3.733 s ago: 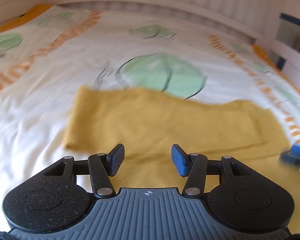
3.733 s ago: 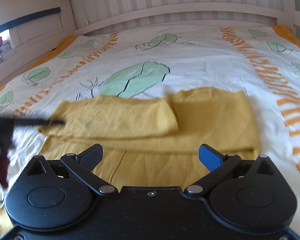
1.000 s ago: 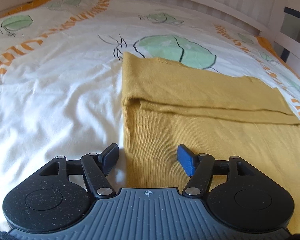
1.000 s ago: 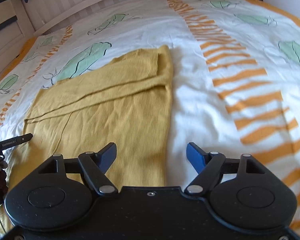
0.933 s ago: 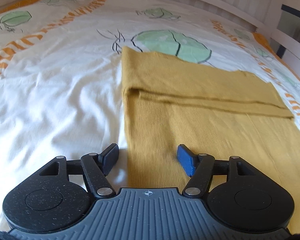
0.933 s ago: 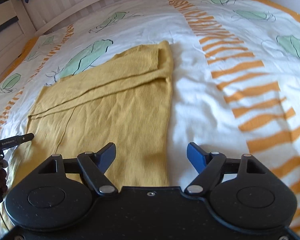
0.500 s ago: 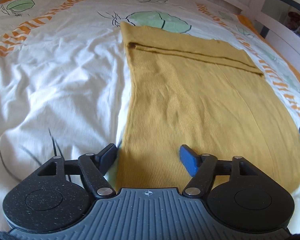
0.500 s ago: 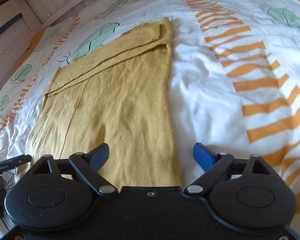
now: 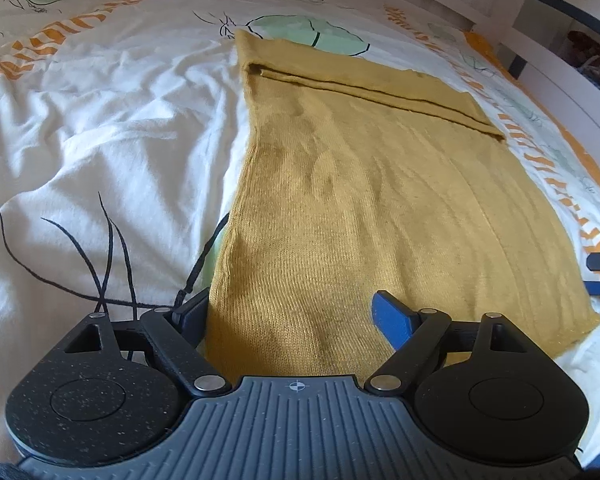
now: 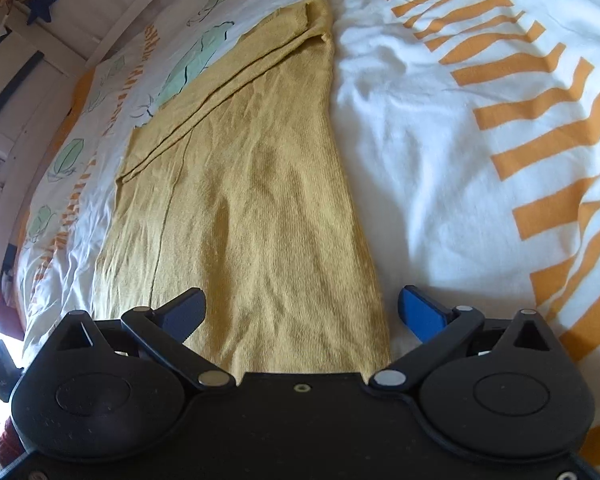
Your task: Fold small clothes
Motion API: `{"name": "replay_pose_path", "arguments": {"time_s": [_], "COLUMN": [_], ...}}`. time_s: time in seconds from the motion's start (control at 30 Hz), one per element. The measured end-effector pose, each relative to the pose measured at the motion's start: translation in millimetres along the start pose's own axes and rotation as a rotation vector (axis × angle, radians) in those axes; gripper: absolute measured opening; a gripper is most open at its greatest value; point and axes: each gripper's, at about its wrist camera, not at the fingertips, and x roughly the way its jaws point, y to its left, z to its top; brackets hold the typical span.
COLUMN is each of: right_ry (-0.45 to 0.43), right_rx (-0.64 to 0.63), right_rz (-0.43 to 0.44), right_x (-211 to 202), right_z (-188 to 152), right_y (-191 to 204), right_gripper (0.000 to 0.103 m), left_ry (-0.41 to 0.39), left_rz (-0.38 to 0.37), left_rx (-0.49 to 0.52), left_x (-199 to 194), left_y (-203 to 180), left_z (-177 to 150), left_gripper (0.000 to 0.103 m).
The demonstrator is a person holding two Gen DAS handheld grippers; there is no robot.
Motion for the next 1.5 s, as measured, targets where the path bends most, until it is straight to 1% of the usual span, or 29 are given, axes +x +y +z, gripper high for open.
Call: {"name": "replay_pose_path", "arguments": {"time_s": [0.17,0.43,0.53,0.57,0.6,0.63,0.67,0.73,0.77,0.8,0.83,0.9,0.93,0.97,1.0,1.03,1.07,1.13,1.17,1.2,1.33,1.5], "right_ry": [0.023,0.027,0.029,0.032,0.038,0.046,0.055,0.069,0.074,0.078,0.081,0.081,0.080,0.080,0.083,0.092,0.099,0.082,0.069,0.055,-0.015,-0.093], "right_rx": [-0.027,-0.032,-0.024,-0.024,-0.027,-0.029,-0.031,-0.041,-0.048,-0.057,-0.071,-0.090,-0.095,-0.093,-0.087,-0.078,-0.069,-0.065,-0.058,-0.045,0.006,-0.007], "right_rz": [0.004,0.017,0.028,0.034,0.041,0.048,0.058,0.067,0.062,0.052,0.035,0.002,-0.012,-0.017,-0.013,0.004,0.019,0.036,0.051,0.071,0.155,0.211], "right_x": [3.2,6.7,5.7,4.8,4.1,3.4,2.3,1.3,0.4,-0.5,-1.8,-4.7,-6.1,-7.3,-8.0,-7.7,-7.3,-10.0,-12.4,-14.8,-25.8,-32.9], "right_z": [-0.4,-0.3,0.2,0.3,0.6,1.0,1.3,1.1,1.0,0.8,0.3,-0.5,-0.9,-1.0,-1.2,-1.6,-2.3,-3.7,-3.8,-3.5,-0.2,8.7], "right_y": [1.6,-1.3,-4.0,-4.6,-4.9,-5.0,-4.9,-4.1,-3.4,-2.1,-0.4,0.6,-0.1,-1.8,-4.0,-6.0,-7.8,-8.0,-7.9,-8.7,-11.7,-0.4], "right_gripper": [0.103,0.103,0.103,0.103,0.103,0.103,0.103,0.103,0.101,0.096,0.093,0.072,0.066,0.056,0.043,0.024,0.017,0.015,0.015,0.014,0.014,0.014], "left_ry": [0.002,-0.003,0.003,0.003,0.002,0.003,0.005,0.015,0.022,0.028,0.034,0.044,0.047,0.048,0.048,0.049,0.048,0.037,0.027,0.013,-0.049,-0.131], "left_rz": [-0.034,-0.084,-0.081,-0.066,-0.048,-0.035,-0.042,-0.072,-0.077,-0.078,-0.084,-0.102,-0.105,-0.104,-0.104,-0.103,-0.102,-0.108,-0.123,-0.138,-0.151,-0.175], "left_rx": [-0.011,-0.056,-0.058,-0.057,-0.059,-0.069,-0.087,-0.132,-0.147,-0.153,-0.155,-0.156,-0.153,-0.149,-0.145,-0.146,-0.146,-0.148,-0.152,-0.159,-0.173,-0.176], "left_x": [-2.9,1.4,0.6,-0.6,-2.1,-4.0,-5.7,-8.5,-9.7,-10.8,-11.6,-12.1,-11.9,-11.7,-11.5,-11.2,-11.6,-14.1,-16.4,-19.8,-33.3,-48.1], "left_y": [4.3,15.0,15.4,15.1,15.1,16.7,19.2,25.6,27.9,28.8,29.1,28.3,26.9,25.5,24.5,23.6,22.9,21.9,21.9,21.7,19.8,15.3], "left_z": [-1.4,-0.2,1.0,0.9,0.5,0.6,0.8,1.1,1.3,1.2,1.0,0.4,0.2,-0.1,-0.1,0.2,0.7,1.0,1.1,1.2,5.0,16.3], "left_gripper": [0.082,0.082,0.079,0.070,0.057,0.052,0.045,0.040,0.036,0.031,0.029,0.022,0.021,0.019,0.016,0.016,0.014,0.010,0.007,0.007,0.007,0.007]}}
